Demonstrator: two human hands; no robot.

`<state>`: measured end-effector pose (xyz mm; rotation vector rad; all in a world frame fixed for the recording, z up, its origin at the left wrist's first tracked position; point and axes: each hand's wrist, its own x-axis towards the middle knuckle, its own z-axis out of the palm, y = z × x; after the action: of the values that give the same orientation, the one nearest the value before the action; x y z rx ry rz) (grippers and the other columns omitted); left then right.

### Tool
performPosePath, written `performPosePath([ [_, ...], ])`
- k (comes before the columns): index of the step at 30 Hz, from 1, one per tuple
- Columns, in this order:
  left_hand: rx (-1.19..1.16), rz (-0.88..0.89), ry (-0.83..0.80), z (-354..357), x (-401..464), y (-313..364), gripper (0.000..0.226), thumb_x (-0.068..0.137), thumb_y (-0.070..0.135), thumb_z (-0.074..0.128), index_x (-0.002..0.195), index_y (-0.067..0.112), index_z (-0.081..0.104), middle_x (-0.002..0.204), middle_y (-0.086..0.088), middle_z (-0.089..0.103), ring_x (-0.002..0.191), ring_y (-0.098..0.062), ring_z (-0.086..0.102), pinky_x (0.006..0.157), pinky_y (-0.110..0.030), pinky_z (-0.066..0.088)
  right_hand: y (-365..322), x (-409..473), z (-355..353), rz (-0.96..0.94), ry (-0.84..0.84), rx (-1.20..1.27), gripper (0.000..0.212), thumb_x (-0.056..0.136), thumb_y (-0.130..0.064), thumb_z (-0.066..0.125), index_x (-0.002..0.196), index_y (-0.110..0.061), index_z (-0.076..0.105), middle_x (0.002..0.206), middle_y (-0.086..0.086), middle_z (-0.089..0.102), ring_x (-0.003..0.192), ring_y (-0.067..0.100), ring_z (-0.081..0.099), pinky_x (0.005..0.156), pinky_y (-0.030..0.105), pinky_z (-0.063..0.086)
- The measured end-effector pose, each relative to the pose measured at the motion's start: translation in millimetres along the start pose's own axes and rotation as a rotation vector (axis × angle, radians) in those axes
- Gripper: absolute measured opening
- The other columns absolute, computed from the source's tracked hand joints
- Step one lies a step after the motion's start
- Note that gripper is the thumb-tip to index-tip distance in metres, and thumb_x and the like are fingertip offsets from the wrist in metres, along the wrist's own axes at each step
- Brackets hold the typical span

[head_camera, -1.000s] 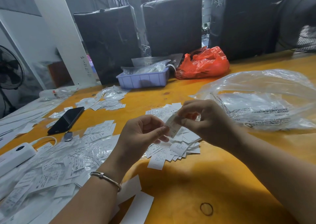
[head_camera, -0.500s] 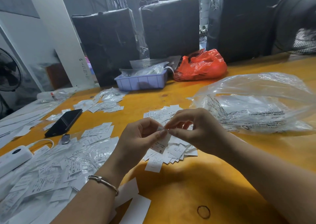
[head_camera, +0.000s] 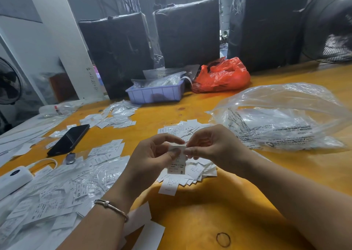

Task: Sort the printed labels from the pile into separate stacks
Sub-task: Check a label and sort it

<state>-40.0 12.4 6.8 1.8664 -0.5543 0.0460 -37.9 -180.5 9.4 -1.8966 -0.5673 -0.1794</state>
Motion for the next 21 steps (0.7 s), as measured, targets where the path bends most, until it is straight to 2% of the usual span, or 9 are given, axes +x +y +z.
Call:
performPosePath([
  [4, 0.042, -0.001, -0.017, -1.4, 0.0, 0.3, 0.023, 0.092, -0.002, 0.060, 0.096, 0.018, 0.069, 0.084, 0.000, 0.076, 0.085, -0.009, 0.070, 0.064, -0.018, 0.054, -0.1, 1.5, -1.6, 0.018, 0.021, 0.033, 0.011, 0.077, -0.010, 0.076, 0.077, 0.000, 0.070, 0.071, 0.016, 0.070, 0.062, 0.018, 0.064, 0.064, 0.033, 0.055],
  [6, 0.062, -0.003, -0.020, -1.7, 0.0, -0.2, 0.016, 0.091, 0.002, 0.062, 0.095, 0.016, 0.070, 0.081, -0.001, 0.076, 0.084, -0.011, 0.070, 0.064, -0.021, 0.055, 1.1, 1.6, -2.0, 0.023, 0.033, 0.048, 0.014, 0.078, -0.011, 0.076, 0.077, 0.002, 0.071, 0.069, 0.017, 0.070, 0.059, 0.016, 0.062, 0.060, 0.028, 0.053],
  [9, 0.052, 0.000, -0.003, -0.8, -0.4, 0.5, 0.006, 0.086, 0.013, 0.069, 0.092, 0.012, 0.070, 0.082, -0.003, 0.075, 0.081, -0.012, 0.070, 0.062, -0.021, 0.054, 2.3, 1.3, -1.5, 0.028, 0.032, 0.077, 0.013, 0.079, -0.012, 0.074, 0.078, 0.001, 0.072, 0.067, 0.016, 0.069, 0.058, 0.017, 0.061, 0.059, 0.028, 0.052],
  [12, 0.028, 0.011, 0.023, -0.3, 0.1, -0.2, 0.022, 0.077, 0.024, 0.071, 0.093, 0.010, 0.069, 0.083, -0.005, 0.075, 0.080, -0.013, 0.070, 0.062, -0.020, 0.053, 2.3, 0.5, 0.1, 0.019, 0.031, 0.100, 0.009, 0.080, -0.012, 0.074, 0.076, -0.003, 0.073, 0.067, 0.015, 0.069, 0.058, 0.017, 0.061, 0.059, 0.028, 0.052],
  [15, 0.041, 0.017, 0.042, 0.2, 1.5, -0.2, 0.005, 0.083, 0.011, 0.070, 0.088, 0.011, 0.070, 0.080, -0.005, 0.074, 0.077, -0.011, 0.069, 0.063, -0.021, 0.055, 2.2, -0.5, 1.1, 0.002, 0.042, 0.105, 0.011, 0.080, -0.013, 0.074, 0.076, -0.003, 0.072, 0.068, 0.016, 0.069, 0.058, 0.016, 0.061, 0.059, 0.027, 0.052],
  [17, 0.067, 0.018, 0.066, -0.8, 2.2, -2.6, 0.012, 0.086, 0.001, 0.067, 0.084, 0.012, 0.071, 0.079, -0.003, 0.073, 0.077, -0.009, 0.069, 0.065, -0.021, 0.056, 2.1, -0.5, 1.0, 0.004, 0.038, 0.104, 0.012, 0.081, -0.014, 0.073, 0.077, -0.003, 0.071, 0.068, 0.016, 0.070, 0.059, 0.016, 0.062, 0.059, 0.026, 0.052],
  [21, 0.108, -0.029, 0.157, -7.3, 4.0, -5.2, 0.018, 0.089, 0.002, 0.064, 0.081, 0.015, 0.072, 0.077, 0.001, 0.071, 0.074, -0.004, 0.064, 0.061, -0.017, 0.053, 3.7, 1.9, -1.2, 0.024, 0.063, 0.024, 0.017, 0.083, -0.020, 0.072, 0.079, -0.004, 0.071, 0.069, 0.011, 0.070, 0.059, 0.018, 0.063, 0.063, 0.033, 0.055],
])
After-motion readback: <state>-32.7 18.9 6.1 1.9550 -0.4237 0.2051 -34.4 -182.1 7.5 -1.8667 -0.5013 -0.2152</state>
